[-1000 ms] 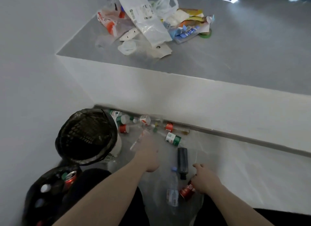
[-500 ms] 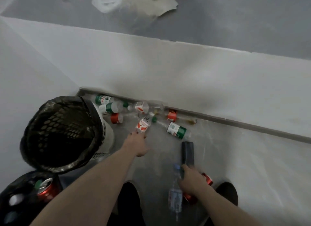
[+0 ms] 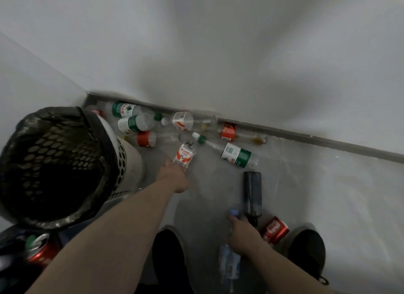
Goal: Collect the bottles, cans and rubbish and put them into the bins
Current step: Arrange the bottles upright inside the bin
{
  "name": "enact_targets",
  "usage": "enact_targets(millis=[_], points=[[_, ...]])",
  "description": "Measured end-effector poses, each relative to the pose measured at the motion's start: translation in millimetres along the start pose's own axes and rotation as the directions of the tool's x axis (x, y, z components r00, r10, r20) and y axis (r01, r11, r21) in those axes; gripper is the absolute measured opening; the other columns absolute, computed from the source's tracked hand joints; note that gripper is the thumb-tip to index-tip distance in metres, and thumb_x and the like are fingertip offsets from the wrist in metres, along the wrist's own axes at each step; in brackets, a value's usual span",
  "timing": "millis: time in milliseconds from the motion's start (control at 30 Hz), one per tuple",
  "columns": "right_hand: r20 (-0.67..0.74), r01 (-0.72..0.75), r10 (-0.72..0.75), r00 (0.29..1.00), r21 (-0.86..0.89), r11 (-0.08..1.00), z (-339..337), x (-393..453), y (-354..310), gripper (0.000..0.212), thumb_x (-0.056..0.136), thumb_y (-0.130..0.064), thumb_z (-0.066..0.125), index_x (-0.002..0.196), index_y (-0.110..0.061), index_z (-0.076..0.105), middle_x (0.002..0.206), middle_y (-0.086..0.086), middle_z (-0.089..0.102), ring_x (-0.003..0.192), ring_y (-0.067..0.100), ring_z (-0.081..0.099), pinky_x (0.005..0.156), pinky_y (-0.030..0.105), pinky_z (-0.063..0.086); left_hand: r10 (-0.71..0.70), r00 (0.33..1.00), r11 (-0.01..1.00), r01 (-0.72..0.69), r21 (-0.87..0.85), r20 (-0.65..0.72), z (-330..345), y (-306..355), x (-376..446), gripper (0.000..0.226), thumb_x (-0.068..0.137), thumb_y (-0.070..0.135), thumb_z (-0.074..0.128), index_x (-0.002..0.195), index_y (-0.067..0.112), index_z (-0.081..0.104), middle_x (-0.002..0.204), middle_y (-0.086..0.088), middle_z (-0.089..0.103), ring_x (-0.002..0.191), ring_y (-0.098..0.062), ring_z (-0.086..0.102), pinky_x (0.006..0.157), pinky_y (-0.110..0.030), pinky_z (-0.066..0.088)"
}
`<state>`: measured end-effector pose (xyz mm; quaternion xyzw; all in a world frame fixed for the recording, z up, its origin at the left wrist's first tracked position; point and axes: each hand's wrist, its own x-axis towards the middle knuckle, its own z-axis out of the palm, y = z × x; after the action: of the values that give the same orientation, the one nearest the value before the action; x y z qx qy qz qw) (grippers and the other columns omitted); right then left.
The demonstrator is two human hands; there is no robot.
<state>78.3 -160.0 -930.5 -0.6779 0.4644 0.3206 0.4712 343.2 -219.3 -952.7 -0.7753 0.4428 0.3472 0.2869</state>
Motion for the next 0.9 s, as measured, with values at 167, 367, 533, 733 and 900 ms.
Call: enact_targets(millis=[167, 367, 533, 733, 900], points=[[-0.018, -0.03, 0.031, 0.999, 0.071, 0.997, 10, 5, -3, 0.052, 0.103, -0.027, 0.048, 0.153, -0.022, 0.035, 0.157, 0.009, 0.03, 0.14, 0.039, 0.038, 0.112, 0.034, 0.037, 0.015, 0.977, 0.999, -0.023, 0.032, 0.211, 13, -1, -6, 0.057, 0.061, 0.055, 0.061, 0.109, 0.025, 0.069, 0.111, -0.003, 0.068, 0.098, -0.023, 0.065, 0.086, -0.038, 0.054], [-0.169, -0.024, 0.061, 0.984, 0.209, 0.978, 8, -4, 3, 0.043, 0.093, -0.038, 0.064, 0.132, -0.031, 0.047, 0.132, 0.005, 0.036, 0.103, 0.029, 0.065, 0.095, 0.036, 0.051, -0.099, 0.992, 0.981, 0.085, -0.174, -0.072, 9, 14, -30, 0.054, 0.077, 0.053, 0.07, 0.119, 0.021, 0.06, 0.112, -0.002, 0.067, 0.104, -0.024, 0.067, 0.085, -0.035, 0.055], [-0.306, 0.025, 0.054, 0.95, 0.248, 0.968, -1, -5, 7, 0.034, 0.093, -0.041, 0.065, 0.121, -0.033, 0.047, 0.127, 0.0, 0.036, 0.1, 0.024, 0.063, 0.09, 0.033, 0.052, 0.037, 0.986, 0.917, -0.098, -0.387, -0.16, -3, 31, -23, 0.096, 0.083, 0.027, 0.077, 0.153, 0.023, 0.011, 0.147, -0.012, 0.042, 0.121, -0.037, 0.057, 0.095, -0.044, 0.052], [-0.35, 0.047, 0.058, 0.935, 0.283, 0.958, -6, -1, 7, 0.033, 0.093, -0.04, 0.064, 0.117, -0.037, 0.042, 0.13, 0.001, 0.036, 0.106, 0.023, 0.059, 0.093, 0.037, 0.055, 0.195, 0.967, 0.965, -0.219, -0.142, -0.163, 14, 31, -27, 0.066, 0.092, 0.025, 0.063, 0.148, 0.02, 0.027, 0.146, -0.016, 0.027, 0.121, -0.039, 0.047, 0.1, -0.043, 0.044], [-0.369, 0.062, 0.045, 0.928, 0.273, 0.96, -6, 3, 5, 0.032, 0.092, -0.04, 0.064, 0.117, -0.039, 0.044, 0.13, -0.002, 0.036, 0.105, 0.019, 0.059, 0.094, 0.033, 0.053, 0.248, 0.963, 0.967, -0.253, -0.028, -0.108, 19, 39, -30, 0.049, 0.089, 0.017, 0.063, 0.133, 0.032, 0.046, 0.148, -0.012, 0.012, 0.121, -0.033, 0.042, 0.103, -0.041, 0.045]])
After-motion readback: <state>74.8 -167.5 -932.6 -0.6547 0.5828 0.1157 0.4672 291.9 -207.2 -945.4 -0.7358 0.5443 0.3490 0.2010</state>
